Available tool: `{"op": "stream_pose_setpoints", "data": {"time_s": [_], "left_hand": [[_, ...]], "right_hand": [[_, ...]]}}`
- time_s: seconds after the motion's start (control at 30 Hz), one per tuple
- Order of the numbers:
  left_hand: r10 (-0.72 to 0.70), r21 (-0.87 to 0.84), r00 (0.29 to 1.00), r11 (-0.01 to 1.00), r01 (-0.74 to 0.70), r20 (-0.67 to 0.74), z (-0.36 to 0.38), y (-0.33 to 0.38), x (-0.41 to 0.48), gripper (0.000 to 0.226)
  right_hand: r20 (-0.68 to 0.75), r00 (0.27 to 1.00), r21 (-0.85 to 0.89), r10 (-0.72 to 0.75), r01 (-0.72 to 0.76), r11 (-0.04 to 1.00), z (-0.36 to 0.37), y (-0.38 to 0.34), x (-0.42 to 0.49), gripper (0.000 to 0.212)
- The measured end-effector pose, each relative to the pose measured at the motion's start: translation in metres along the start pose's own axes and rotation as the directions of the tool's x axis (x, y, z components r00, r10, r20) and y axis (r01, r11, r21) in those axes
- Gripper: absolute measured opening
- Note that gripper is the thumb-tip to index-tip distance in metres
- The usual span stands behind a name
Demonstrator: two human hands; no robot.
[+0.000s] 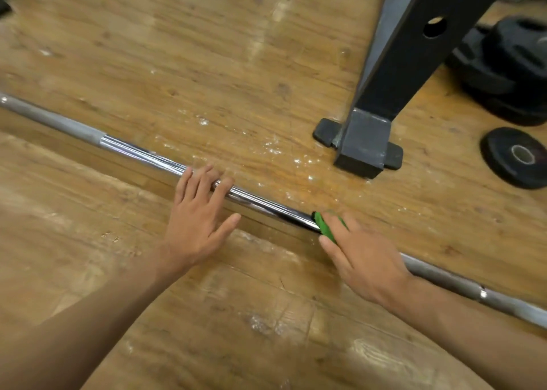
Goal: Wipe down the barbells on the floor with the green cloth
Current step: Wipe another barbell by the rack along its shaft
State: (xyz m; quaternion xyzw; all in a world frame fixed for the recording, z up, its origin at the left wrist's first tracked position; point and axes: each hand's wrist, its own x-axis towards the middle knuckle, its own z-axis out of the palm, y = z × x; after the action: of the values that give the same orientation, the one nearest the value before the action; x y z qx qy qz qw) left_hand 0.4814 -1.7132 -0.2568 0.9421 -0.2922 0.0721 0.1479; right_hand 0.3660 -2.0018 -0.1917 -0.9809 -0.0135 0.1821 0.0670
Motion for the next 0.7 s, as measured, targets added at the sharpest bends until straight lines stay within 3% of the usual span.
{"op": "stream_pose_setpoints", "data": {"time_s": [0.13, 0.4, 0.57, 0.7], "left_hand": [[-0.023, -0.008, 1.0, 1.0, 0.023, -0.007, -0.001, 0.006, -0.026, 0.079], [0.039, 0.0, 0.999, 0.999, -0.039, -0.009, -0.021, 0.001, -0.076, 0.079], [0.058, -0.045, 0.998, 0.997, -0.058, 0.01, -0.033, -0.003, -0.106, 0.08], [0.083, -0.031, 0.992, 0.996, -0.08, 0.097, -0.04, -0.001, -0.12, 0.086]], "right_hand": [[-0.065, 0.997, -0.093, -0.031, 0.025, 0.995, 0.014, -0.032, -0.014, 0.068], [-0.021, 0.98, 0.106, -0.2, 0.201, 0.974, 0.01, -0.138, 0.016, 0.07], [0.03, 0.943, 0.027, -0.332, 0.332, 0.943, 0.032, -0.089, -0.037, 0.081], [-0.066, 0.915, -0.196, -0.398, 0.379, 0.904, 0.056, -0.047, -0.082, 0.078]]}}
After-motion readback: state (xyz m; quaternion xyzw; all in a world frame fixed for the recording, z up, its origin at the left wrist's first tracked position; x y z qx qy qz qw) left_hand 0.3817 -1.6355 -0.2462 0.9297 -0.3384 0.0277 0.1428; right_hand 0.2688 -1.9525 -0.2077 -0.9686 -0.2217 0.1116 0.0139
